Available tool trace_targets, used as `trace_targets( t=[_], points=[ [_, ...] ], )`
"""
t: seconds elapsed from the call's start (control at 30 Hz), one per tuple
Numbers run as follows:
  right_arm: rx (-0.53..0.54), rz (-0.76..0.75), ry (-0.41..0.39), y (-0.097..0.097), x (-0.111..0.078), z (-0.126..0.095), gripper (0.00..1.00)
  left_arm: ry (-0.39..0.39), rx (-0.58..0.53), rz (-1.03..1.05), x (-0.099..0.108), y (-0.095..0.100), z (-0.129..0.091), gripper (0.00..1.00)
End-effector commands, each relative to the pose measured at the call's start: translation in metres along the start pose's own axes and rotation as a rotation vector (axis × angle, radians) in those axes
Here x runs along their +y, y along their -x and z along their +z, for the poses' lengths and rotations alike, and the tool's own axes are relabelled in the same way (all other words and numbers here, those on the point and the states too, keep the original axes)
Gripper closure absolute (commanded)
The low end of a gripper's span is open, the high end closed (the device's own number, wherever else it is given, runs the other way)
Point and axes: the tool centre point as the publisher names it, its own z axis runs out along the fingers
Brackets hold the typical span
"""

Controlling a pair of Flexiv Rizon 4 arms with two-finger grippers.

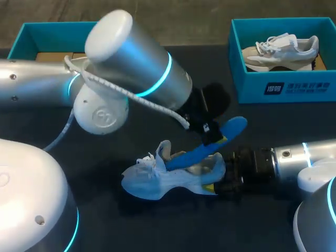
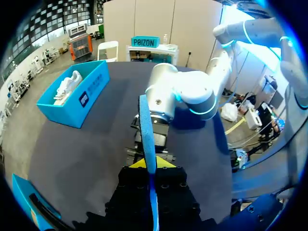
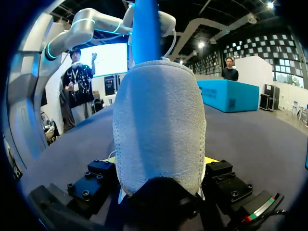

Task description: Take the shoe out of the shoebox, open the shoe tongue, remove and reinsert the insole, then place the shoe into the shoebox

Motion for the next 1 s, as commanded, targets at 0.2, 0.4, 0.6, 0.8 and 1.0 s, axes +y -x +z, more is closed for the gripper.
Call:
trace_targets(
  t=[0.2,0.4,0.6,0.8,1.0],
  points=[
    [-0.001,0.0,-0.003,-0.001,0.0,0.001,1.0,-0.111,0.098,0.023,-0.004,-0.013,-0.043,1.0],
    [-0.001,0.0,-0.003,-0.001,0.0,0.001,1.0,-0.267,0.081,0.062,-0.02,-0.027,-0.076,1.0],
    [-0.001,0.0,-0.003,-0.001,0.0,0.001,1.0,-0.279,0.071,0.079,-0.028,-0.031,-0.085,1.0],
    [-0.001,0.0,-0.003,-0.001,0.0,0.001,1.0,-0.279,0.071,0.079,-0.028,-0.031,-0.085,1.0],
    [-0.001,0.0,-0.003,-0.001,0.0,0.001,1.0,-0.279,0.071,0.079,-0.028,-0.031,-0.085,1.0]
  ],
)
